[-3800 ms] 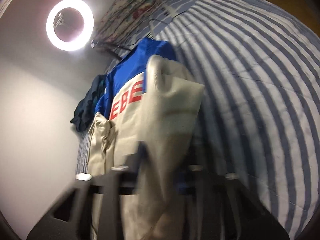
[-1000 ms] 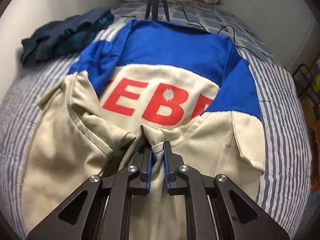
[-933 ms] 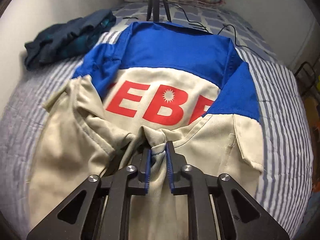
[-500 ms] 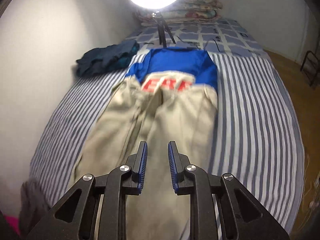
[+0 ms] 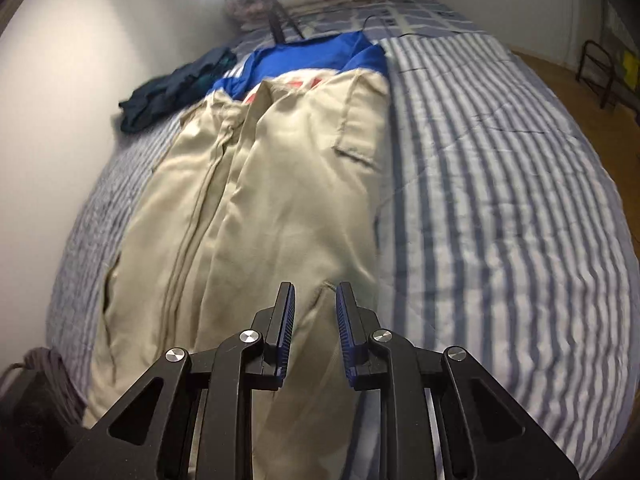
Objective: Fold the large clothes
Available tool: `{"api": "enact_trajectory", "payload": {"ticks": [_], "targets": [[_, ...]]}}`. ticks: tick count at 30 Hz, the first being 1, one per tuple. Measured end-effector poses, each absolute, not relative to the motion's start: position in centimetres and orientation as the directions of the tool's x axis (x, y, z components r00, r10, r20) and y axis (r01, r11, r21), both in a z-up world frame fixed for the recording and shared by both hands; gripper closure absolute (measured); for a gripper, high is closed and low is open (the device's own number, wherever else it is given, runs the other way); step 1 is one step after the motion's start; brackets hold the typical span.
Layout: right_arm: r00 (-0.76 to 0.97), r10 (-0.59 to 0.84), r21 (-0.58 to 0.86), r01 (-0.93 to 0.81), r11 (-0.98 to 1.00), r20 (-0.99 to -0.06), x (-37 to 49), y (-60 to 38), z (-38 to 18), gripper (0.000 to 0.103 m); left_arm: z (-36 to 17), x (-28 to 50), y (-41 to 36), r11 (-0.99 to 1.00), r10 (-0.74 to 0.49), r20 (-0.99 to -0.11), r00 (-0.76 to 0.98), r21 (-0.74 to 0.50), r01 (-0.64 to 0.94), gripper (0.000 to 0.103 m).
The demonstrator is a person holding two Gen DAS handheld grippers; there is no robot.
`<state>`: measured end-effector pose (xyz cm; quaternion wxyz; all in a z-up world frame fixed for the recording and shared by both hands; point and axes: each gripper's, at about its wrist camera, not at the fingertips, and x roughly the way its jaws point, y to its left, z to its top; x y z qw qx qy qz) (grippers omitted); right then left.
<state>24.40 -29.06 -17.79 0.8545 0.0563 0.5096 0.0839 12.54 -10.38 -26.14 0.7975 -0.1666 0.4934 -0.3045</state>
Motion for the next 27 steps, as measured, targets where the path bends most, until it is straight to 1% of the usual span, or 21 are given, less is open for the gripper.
{"api": "enact_trajectory", "payload": {"ticks": [4,5,7,10,11,13,15,16,17,18,19,20,21,23,24,27], "targets": [[0.437,0.119,0.081,-0.104,0.991,-0.892,25.6,-27.2,-19.6,0.083,-26.0,11.8,-9.9,0.765,-0.643,-0.691,0.329,-0.561,0.315,0.103],[0.46,0.097,0.051,-0.111,0.993,-0.882,25.7,-26.6,-19.2,0.083,-25.9,11.7,-9.8,0.767,-0.641,-0.691,0.334,-0.558,0.318,0.103],[0.509,0.077,0.038,-0.087,0.996,-0.857,25.5,-26.5,-18.1,0.083,-25.5,11.5,-9.5,0.772,-0.635,-0.689,0.349,-0.546,0.325,0.103],[0.557,0.0,0.004,0.007,1.0,-0.831,26.6,-27.2,-17.6,0.083,-25.0,11.3,-9.4,0.759,-0.65,-0.678,0.342,-0.556,0.34,0.103],[0.559,-0.016,0.008,0.041,0.999,-0.829,27.2,-27.6,-17.9,0.083,-24.6,11.5,-9.4,0.751,-0.658,-0.675,0.334,-0.562,0.346,0.103],[0.547,0.005,0.057,0.078,0.995,-0.837,28.5,-28.1,-19.0,0.083,-24.0,11.2,-9.2,0.733,-0.679,-0.662,0.317,-0.582,0.353,0.103],[0.507,0.041,0.078,0.053,0.996,-0.861,29.6,-27.2,-20.8,0.079,-23.2,10.6,-8.7,0.725,-0.687,-0.656,0.313,-0.584,0.365,0.103],[0.491,0.014,0.033,0.03,0.999,-0.871,30.0,-26.3,-21.5,0.079,-22.8,10.3,-8.4,0.724,-0.688,-0.652,0.32,-0.582,0.371,0.103],[0.51,-0.049,-0.066,-0.015,0.998,-0.859,30.0,-24.8,-21.7,0.079,-22.2,9.9,-7.8,0.724,-0.688,-0.645,0.332,-0.577,0.379,0.103],[0.507,-0.071,-0.109,-0.045,0.993,-0.859,30.1,-24.2,-21.6,0.079,-21.7,9.6,-7.4,0.727,-0.685,-0.641,0.345,-0.57,0.384,0.103],[0.498,-0.063,-0.112,-0.069,0.991,-0.865,30.2,-23.9,-21.2,0.079,-21.0,9.2,-6.7,0.731,-0.681,-0.636,0.363,-0.561,0.388,0.103],[0.495,-0.021,-0.073,-0.087,0.994,-0.869,30.1,-23.9,-20.6,0.079,-20.4,8.8,-6.0,0.735,-0.677,-0.631,0.378,-0.555,0.39,0.103],[0.507,0.002,-0.049,-0.087,0.995,-0.862,30.0,-24.0,-19.9,0.079,-19.9,8.3,-5.3,0.74,-0.673,-0.628,0.392,-0.55,0.389,0.103],[0.565,-0.001,-0.049,-0.07,0.996,-0.825,29.3,-24.3,-18.2,0.079,-19.3,7.9,-3.7,0.763,-0.647,-0.629,0.431,-0.529,0.372,0.103],[0.57,0.003,-0.047,-0.072,0.996,-0.822,29.3,-24.2,-18.0,0.079,-19.2,7.8,-2.9,0.778,-0.628,-0.635,0.449,-0.513,0.362,0.103],[0.53,0.03,-0.031,-0.104,0.994,-0.848,29.0,-23.0,-19.0,0.079,-19.4,8.0,-0.8,0.814,-0.58,-0.651,0.49,-0.486,0.318,0.103]]}}
